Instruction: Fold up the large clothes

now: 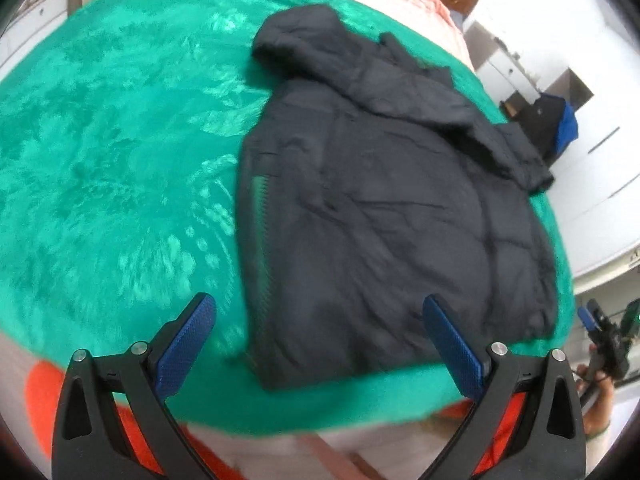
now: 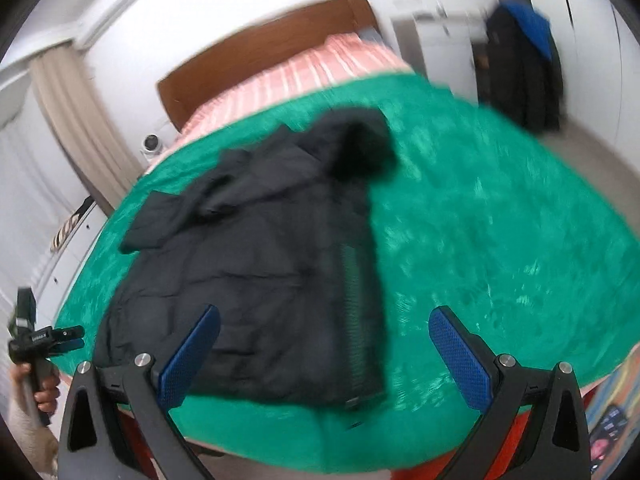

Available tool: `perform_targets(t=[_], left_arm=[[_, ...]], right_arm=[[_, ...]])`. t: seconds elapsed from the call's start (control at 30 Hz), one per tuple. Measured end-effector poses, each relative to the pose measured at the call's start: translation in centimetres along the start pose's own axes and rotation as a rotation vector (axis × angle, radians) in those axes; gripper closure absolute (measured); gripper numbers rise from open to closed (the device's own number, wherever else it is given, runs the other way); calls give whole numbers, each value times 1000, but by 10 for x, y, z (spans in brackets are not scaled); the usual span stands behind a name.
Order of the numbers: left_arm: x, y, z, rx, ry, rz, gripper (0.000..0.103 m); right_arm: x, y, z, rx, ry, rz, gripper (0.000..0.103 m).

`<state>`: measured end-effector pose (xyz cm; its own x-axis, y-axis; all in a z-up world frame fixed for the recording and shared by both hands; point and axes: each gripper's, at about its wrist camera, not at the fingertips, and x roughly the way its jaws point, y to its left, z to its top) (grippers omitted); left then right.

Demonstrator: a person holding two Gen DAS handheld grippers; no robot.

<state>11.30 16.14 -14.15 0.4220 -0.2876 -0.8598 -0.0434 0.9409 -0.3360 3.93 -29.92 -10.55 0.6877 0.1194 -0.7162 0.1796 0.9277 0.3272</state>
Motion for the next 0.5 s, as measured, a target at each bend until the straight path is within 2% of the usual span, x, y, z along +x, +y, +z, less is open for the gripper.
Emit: perform_targets(t=[0.1, 0.17, 0.2, 0.23, 0.27, 0.3, 0.33, 0.37, 0.43, 0.5], left_arm=[[32, 6, 4, 22, 45, 24, 1], [45, 4, 2, 19, 92, -2, 1], [46, -1, 0, 38, 92, -24, 2], [45, -7, -2, 66, 75, -35, 19], [43, -12, -4, 97, 64, -27, 54], [40, -16, -6, 110, 65, -4, 61], [35, -16, -8, 102, 55, -13, 77], [28, -17, -9, 96, 45, -33, 83], [14, -22, -13, 115, 25, -32, 86], [0, -27, -22, 141, 11, -22, 86]], right_arm=[[41, -6, -6, -28, 137, 63, 0], [66, -5, -11, -45, 224, 62, 0], [74, -6, -13, -42, 256, 58, 2], [81, -6, -13, -32, 280, 52, 17], [81, -5, -11, -25, 281, 56, 29], [78, -3, -8, -21, 281, 91, 59], [71, 4, -3, -26, 275, 119, 72], [65, 10, 0, -52, 266, 98, 73], [50, 28, 3, -144, 243, 48, 77], [41, 35, -1, -167, 233, 17, 78]])
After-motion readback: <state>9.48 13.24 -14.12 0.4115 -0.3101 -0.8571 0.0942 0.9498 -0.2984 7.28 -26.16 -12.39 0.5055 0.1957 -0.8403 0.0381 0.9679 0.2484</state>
